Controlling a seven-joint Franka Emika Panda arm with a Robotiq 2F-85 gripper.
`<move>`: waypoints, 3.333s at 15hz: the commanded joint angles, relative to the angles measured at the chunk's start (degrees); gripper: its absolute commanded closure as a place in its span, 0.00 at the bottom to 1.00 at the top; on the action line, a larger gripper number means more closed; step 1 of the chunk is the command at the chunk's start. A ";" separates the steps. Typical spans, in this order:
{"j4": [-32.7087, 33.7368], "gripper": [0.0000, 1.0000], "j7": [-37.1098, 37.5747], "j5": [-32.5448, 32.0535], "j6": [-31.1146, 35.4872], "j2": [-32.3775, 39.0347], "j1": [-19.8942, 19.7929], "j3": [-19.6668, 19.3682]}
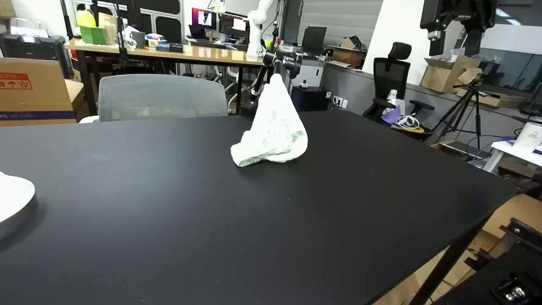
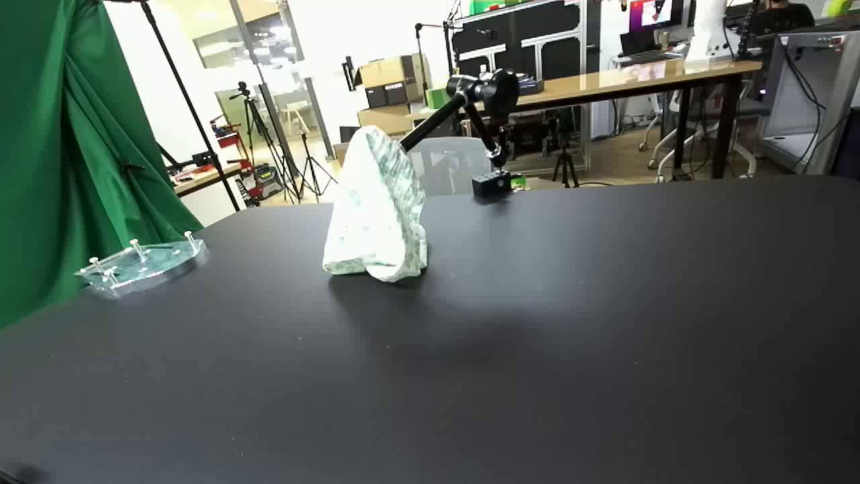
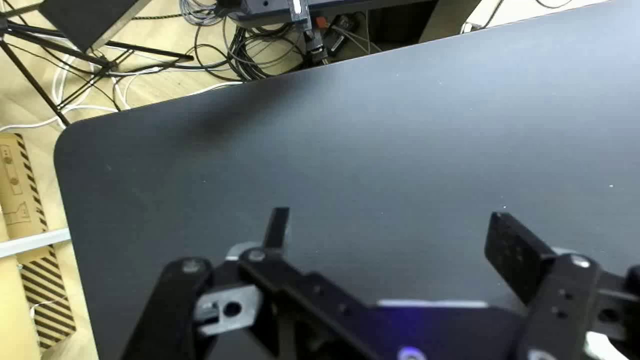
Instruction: Remove the white and green cloth from the black stand
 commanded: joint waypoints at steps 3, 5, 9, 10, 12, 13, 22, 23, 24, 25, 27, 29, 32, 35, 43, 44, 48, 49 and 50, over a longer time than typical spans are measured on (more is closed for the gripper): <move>0.06 0.00 0.02 -0.01 0.02 0.03 0.17 -0.15; 0.06 0.00 0.02 -0.01 0.03 0.03 0.17 -0.15; 0.06 0.00 0.02 -0.01 0.03 0.03 0.17 -0.15; 0.06 0.00 0.02 -0.01 0.03 0.03 0.16 -0.15; -0.52 0.00 0.71 0.18 2.14 -0.08 0.34 0.01; -1.13 0.00 1.42 -1.08 4.23 0.06 0.62 0.53; -13.78 0.00 4.57 -14.13 40.23 2.08 6.05 8.04; -14.54 0.00 3.53 -13.26 42.93 2.86 6.79 8.59; -14.64 0.00 1.12 -10.81 44.81 4.19 7.92 9.06; -14.53 0.00 -1.00 -9.13 46.41 5.68 8.92 9.54; -13.28 0.00 -5.14 -4.91 47.17 8.53 10.86 10.55; -11.98 0.00 -9.46 0.04 46.81 10.97 12.19 11.56; -9.48 0.00 -13.93 4.16 46.41 14.40 12.55 12.68; -6.62 0.00 -14.17 3.89 47.02 17.25 12.14 12.99; -0.90 0.40 -13.23 2.37 46.91 22.68 11.94 13.17; -0.54 0.49 -13.36 2.66 46.75 23.00 11.82 13.28; -0.37 0.75 -13.92 3.91 46.35 22.65 11.14 13.78; -0.51 0.83 -13.97 4.17 46.29 22.33 10.97 13.84; -0.84 0.89 -14.09 4.61 46.18 21.81 10.70 13.95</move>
